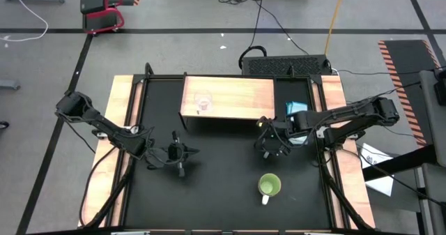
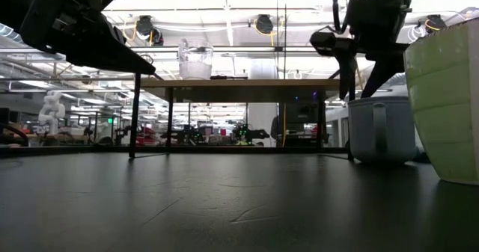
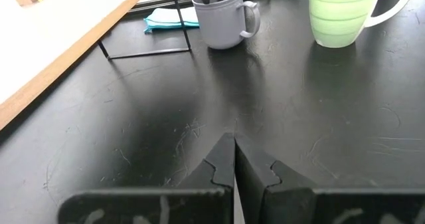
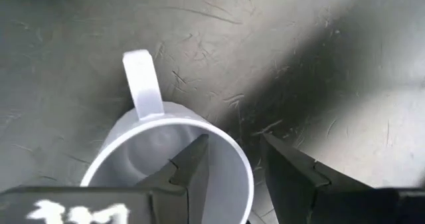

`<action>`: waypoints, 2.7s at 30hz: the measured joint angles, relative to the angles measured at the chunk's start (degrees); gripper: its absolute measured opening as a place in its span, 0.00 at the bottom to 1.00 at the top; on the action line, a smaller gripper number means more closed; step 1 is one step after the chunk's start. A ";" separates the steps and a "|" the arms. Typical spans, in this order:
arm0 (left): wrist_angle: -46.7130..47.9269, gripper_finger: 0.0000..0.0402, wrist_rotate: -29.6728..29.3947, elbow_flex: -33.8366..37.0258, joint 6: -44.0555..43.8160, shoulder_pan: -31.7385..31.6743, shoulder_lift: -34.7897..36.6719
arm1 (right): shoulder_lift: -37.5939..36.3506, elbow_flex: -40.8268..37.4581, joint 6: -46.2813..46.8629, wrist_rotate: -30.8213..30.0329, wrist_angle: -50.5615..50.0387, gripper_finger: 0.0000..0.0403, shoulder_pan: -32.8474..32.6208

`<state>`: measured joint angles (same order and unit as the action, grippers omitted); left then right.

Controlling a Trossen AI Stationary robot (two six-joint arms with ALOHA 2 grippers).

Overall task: Stack small to large cups/mugs on shelf
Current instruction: Put the gray mug on the shelf

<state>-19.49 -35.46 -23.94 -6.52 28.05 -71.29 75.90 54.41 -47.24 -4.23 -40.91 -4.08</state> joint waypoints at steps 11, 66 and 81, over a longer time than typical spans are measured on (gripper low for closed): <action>0.08 0.02 0.00 0.00 0.04 0.02 0.00 | 5.15 0.00 -0.65 2.08 0.99 0.32 0.35; 1.51 0.02 0.01 0.02 0.17 0.00 0.02 | 15.68 43.21 -10.72 -3.28 -26.25 0.00 6.17; 2.42 0.02 0.01 0.02 0.39 0.00 0.02 | 23.66 59.16 -16.66 -3.34 -34.75 0.00 15.32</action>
<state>-17.07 -35.46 -23.92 -6.13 28.05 -71.26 99.55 113.57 -63.90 -7.57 -75.66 11.24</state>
